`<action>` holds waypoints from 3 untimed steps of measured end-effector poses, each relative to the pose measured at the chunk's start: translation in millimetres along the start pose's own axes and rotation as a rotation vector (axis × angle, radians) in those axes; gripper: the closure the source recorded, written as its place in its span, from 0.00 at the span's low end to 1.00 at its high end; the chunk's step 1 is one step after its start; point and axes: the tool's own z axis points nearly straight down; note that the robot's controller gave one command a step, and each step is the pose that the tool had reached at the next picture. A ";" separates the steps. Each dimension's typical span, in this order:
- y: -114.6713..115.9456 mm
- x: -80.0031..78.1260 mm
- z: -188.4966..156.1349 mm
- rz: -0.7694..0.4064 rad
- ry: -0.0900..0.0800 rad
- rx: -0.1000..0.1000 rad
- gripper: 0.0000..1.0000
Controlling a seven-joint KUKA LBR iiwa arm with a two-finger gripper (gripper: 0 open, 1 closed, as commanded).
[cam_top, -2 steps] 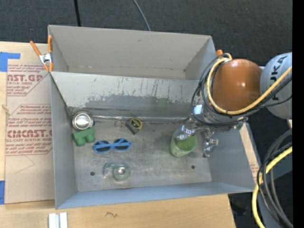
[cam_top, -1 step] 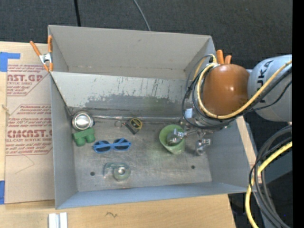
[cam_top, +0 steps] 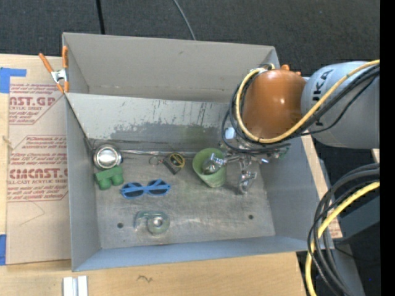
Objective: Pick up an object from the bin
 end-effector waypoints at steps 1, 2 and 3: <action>9.5 -26.6 0.8 -0.134 0.001 0.006 0.00; 23.6 -35.3 -1.5 -0.225 0.002 -0.002 0.00; 43.0 -65.3 -3.8 -0.074 0.000 -0.004 0.00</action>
Offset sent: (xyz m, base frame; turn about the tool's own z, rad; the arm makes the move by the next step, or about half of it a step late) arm 0.0003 0.0283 -0.0039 -0.1369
